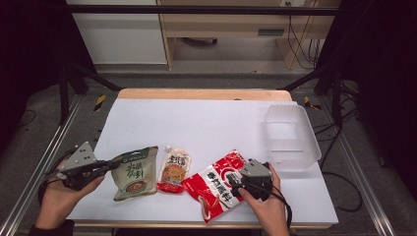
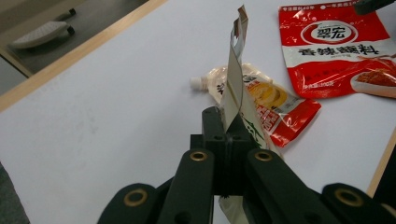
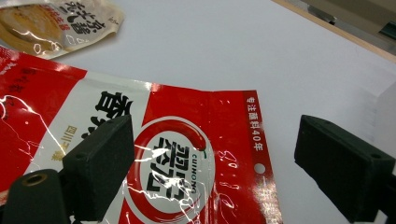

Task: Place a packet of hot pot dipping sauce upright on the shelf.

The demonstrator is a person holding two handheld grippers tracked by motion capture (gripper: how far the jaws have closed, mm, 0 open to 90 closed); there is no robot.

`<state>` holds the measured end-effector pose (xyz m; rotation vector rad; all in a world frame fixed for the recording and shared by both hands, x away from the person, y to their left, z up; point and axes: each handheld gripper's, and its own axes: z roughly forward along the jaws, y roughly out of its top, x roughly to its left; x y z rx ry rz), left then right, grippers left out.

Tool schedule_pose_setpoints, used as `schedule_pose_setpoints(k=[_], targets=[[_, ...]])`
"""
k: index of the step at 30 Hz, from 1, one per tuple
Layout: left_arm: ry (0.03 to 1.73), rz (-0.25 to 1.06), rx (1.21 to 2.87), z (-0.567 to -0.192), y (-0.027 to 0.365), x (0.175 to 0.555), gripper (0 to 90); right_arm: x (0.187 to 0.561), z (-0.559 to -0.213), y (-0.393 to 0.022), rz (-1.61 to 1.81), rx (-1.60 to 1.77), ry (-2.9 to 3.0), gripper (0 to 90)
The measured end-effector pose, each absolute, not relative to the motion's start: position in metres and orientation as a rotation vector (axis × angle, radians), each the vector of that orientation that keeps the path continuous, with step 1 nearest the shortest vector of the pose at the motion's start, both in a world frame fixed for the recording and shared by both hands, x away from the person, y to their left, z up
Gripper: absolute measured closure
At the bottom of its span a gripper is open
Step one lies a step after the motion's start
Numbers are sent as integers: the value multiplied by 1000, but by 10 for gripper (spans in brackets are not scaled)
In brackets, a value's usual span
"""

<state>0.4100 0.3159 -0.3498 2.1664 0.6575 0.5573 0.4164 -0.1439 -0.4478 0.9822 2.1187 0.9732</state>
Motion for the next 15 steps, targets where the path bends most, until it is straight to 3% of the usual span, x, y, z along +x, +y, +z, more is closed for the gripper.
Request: schedule_pose_setpoints(k=[15], targets=[[600, 594, 2148, -316, 303, 424, 900, 419, -440, -139, 1016, 978, 2131, 139]])
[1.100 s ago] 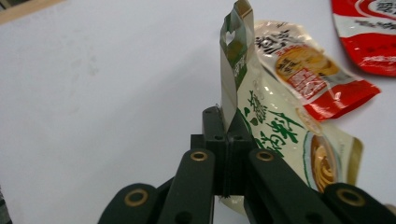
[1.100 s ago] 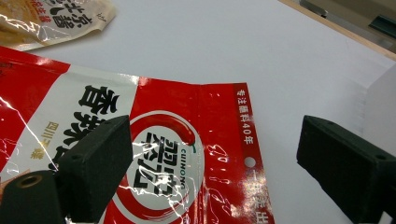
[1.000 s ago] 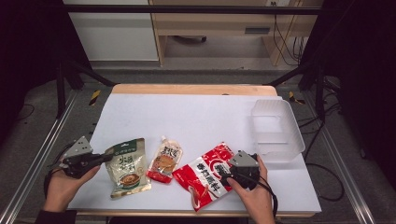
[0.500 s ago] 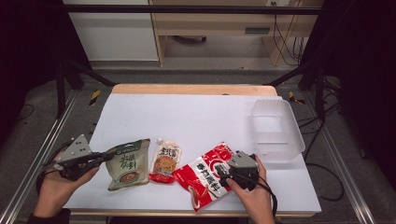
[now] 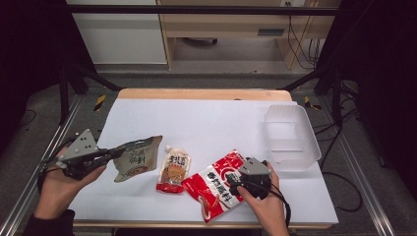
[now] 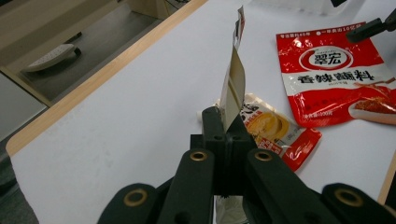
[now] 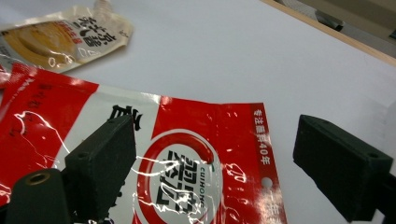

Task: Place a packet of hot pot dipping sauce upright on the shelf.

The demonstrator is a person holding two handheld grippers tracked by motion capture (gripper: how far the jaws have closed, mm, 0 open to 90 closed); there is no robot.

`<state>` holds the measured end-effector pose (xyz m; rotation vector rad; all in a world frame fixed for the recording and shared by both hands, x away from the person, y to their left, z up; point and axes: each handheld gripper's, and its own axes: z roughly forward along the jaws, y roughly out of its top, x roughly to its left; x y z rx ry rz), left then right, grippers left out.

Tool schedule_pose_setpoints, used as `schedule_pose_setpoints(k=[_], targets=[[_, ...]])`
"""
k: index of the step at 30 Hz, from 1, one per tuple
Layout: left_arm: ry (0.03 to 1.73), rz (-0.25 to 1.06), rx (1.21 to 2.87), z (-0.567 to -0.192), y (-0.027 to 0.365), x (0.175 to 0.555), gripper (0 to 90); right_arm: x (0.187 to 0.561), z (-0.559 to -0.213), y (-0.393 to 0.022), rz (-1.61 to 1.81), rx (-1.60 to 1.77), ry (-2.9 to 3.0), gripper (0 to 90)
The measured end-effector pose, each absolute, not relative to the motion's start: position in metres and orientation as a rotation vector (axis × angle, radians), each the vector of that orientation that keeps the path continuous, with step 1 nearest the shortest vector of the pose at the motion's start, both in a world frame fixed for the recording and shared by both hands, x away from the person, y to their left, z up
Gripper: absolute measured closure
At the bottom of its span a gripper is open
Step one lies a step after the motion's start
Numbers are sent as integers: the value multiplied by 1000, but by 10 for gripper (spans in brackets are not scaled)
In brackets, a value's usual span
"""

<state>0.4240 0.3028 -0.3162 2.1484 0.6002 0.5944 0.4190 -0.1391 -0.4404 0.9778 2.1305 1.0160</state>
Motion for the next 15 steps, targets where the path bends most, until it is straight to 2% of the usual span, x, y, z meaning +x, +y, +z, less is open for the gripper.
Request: schedule_pose_setpoints(k=[3, 4, 6, 11, 15], targets=[[594, 577, 2142, -315, 302, 429, 900, 421, -435, -137, 1012, 967, 2143, 167], [591, 566, 2139, -314, 300, 432, 900, 423, -427, -137, 1016, 975, 2147, 251], [586, 565, 2142, -313, 298, 435, 900, 423, -423, -136, 1016, 961, 2161, 269], [583, 557, 2149, -309, 290, 443, 900, 432, -400, -124, 961, 854, 2271, 189], [559, 547, 2151, -298, 282, 449, 900, 439, -383, -119, 926, 813, 2315, 186]])
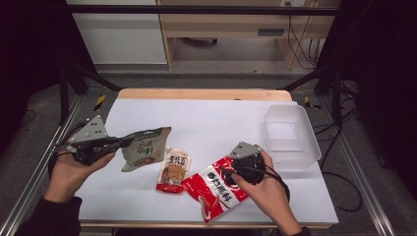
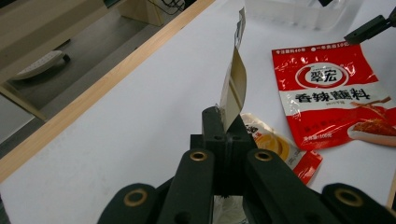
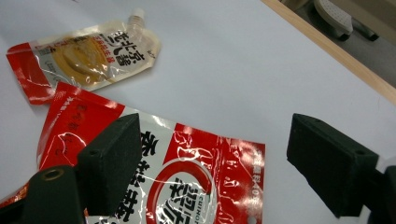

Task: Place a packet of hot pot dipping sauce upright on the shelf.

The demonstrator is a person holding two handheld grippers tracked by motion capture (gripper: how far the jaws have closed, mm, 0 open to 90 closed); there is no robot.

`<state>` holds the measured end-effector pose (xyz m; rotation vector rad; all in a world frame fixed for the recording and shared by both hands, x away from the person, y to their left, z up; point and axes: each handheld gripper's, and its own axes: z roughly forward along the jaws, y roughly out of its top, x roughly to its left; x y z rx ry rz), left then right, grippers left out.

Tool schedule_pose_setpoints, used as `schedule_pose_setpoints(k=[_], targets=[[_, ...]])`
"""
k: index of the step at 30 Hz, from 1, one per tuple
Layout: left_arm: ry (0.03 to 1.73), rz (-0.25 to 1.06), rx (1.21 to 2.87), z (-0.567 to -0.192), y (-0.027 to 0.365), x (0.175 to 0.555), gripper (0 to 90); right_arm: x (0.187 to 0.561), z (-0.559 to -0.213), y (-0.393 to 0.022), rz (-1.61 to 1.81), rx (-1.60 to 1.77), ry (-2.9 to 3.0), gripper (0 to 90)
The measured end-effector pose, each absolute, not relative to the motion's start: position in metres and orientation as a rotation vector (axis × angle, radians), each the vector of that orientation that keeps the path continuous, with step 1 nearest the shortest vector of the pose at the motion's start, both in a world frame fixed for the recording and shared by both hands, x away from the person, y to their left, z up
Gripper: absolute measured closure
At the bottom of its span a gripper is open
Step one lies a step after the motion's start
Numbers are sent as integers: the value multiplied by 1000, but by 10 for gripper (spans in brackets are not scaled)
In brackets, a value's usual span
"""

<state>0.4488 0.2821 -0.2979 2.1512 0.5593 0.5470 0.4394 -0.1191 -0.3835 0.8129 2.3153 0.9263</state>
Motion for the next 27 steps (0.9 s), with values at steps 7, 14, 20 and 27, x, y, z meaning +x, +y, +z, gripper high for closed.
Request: schedule_pose_setpoints(k=[7, 14, 20, 27], targets=[[524, 542, 2161, -285, 267, 455, 900, 450, -358, -114, 899, 741, 2386, 185], [482, 535, 2187, -284, 242, 463, 900, 460, -334, -108, 823, 619, 2442, 136], [462, 527, 2200, -284, 228, 466, 900, 465, -321, -110, 801, 577, 2476, 114], [421, 501, 2208, -289, 208, 474, 900, 471, -313, -115, 784, 554, 2504, 123]])
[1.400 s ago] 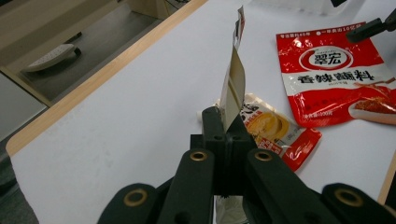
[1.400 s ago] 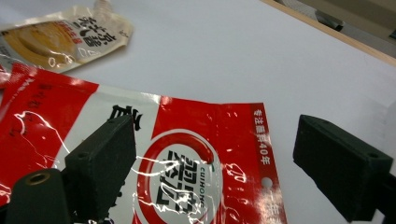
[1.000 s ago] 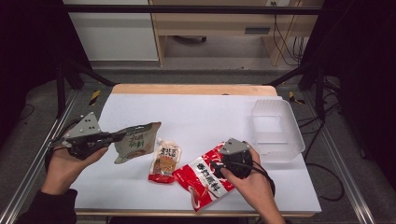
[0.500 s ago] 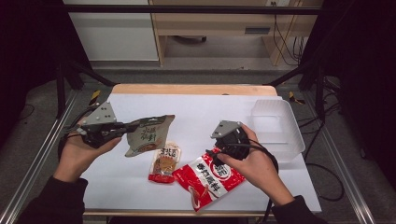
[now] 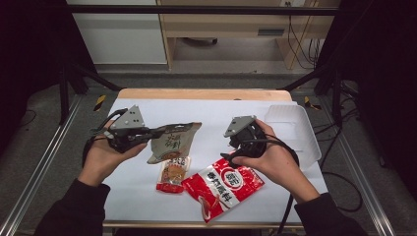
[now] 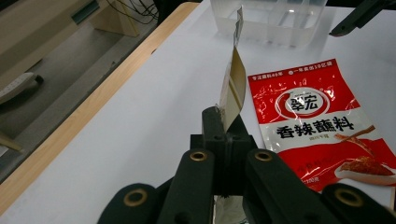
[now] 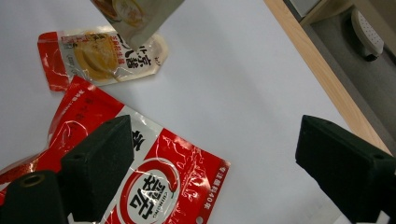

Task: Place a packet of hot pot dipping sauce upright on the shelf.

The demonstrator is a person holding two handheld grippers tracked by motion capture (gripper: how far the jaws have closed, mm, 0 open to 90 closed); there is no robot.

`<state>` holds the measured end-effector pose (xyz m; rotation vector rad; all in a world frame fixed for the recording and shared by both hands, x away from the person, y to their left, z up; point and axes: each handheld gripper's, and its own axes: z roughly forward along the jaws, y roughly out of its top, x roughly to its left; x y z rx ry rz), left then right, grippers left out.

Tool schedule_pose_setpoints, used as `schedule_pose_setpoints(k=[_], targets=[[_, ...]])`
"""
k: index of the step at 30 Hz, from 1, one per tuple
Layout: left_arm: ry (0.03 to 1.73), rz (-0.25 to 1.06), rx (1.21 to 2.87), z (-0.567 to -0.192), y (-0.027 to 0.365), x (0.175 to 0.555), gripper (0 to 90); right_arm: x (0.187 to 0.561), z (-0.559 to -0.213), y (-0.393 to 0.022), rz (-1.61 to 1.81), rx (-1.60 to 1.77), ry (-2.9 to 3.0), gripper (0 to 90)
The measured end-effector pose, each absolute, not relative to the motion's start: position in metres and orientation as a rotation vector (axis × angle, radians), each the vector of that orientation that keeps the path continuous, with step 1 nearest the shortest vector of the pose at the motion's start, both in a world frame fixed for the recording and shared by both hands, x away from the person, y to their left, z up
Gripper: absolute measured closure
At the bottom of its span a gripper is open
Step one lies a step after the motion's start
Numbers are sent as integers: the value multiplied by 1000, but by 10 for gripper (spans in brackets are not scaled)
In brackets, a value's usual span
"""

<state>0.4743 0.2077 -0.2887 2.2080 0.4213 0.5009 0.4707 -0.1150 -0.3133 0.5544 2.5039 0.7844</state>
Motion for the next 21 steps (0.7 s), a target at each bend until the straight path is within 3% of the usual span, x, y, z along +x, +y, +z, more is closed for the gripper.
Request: schedule_pose_setpoints(k=[12, 21], targets=[[368, 461, 2237, -299, 179, 484, 900, 479, -313, -114, 758, 494, 2536, 226], [320, 433, 2246, -303, 162, 484, 900, 490, -308, -107, 747, 438, 2559, 227]])
